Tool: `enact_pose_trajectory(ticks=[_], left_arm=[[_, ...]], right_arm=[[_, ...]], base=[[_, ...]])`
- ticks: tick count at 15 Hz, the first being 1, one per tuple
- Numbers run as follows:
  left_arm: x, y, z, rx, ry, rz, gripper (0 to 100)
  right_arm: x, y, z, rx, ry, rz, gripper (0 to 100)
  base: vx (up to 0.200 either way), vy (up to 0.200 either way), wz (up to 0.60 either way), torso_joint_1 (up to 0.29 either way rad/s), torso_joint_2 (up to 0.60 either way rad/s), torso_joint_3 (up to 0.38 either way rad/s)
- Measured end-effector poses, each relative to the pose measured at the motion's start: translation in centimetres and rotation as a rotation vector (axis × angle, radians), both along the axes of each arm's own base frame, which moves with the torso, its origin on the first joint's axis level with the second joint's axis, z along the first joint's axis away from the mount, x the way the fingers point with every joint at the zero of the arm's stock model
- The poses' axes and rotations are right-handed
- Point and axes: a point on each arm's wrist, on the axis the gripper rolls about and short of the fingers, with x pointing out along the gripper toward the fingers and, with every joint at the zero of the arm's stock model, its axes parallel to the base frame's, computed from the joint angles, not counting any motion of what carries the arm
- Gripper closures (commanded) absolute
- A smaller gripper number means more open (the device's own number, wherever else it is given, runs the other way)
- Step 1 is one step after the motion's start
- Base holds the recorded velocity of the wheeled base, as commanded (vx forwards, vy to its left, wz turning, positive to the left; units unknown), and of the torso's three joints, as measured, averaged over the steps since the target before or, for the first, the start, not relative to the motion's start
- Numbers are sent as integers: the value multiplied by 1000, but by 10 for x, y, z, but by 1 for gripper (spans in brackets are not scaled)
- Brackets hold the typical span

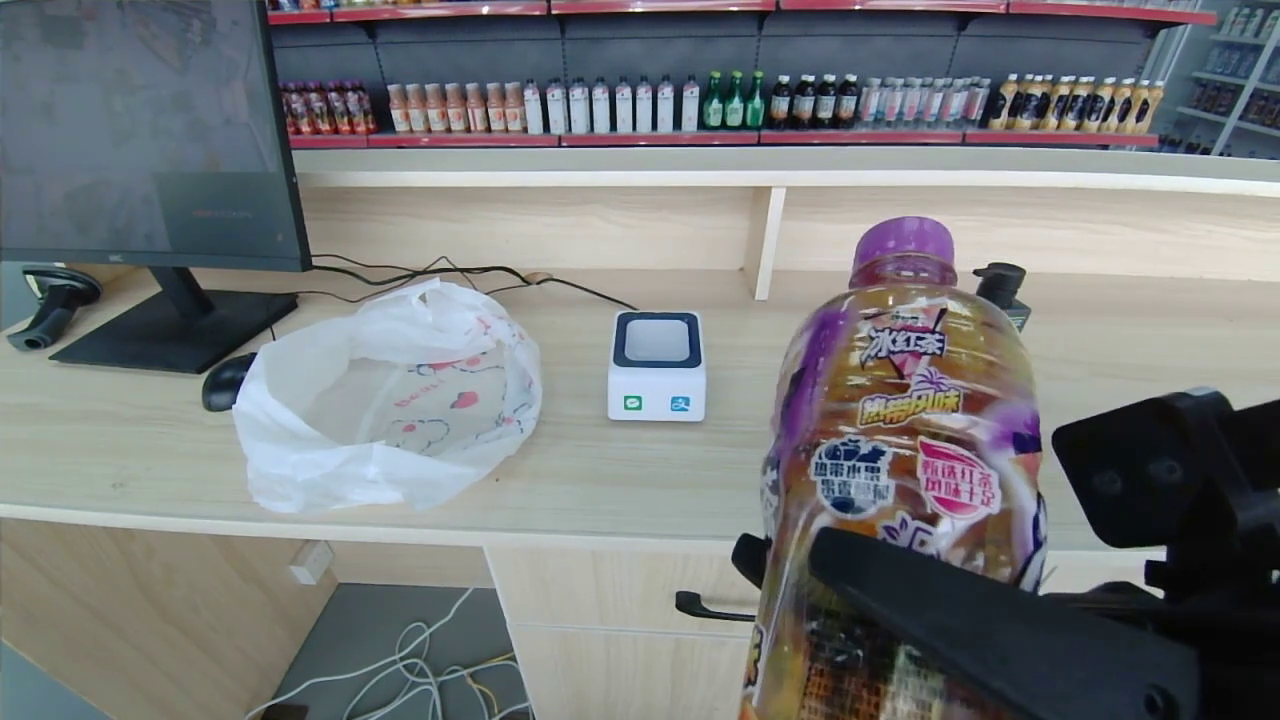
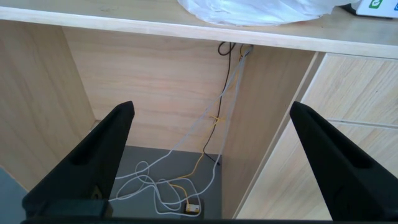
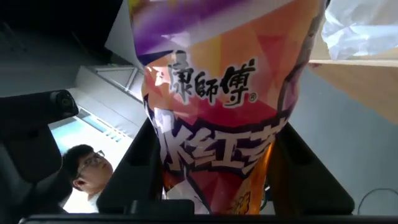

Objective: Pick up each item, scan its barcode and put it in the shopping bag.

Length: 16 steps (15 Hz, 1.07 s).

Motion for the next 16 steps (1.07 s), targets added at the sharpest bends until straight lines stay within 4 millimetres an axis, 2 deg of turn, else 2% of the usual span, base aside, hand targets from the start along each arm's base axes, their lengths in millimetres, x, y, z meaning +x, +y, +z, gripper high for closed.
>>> enact_pose_trajectory(ticks=[5,16], left_arm=[[0,0,0,0,0,0,0],[0,0,0,0,-1,-1,0]], right_arm=[[0,0,1,44,109,51,100],[5,5,2,51,113,43,100]], base=[[0,0,0,0,0,0],[0,0,0,0,0,0]])
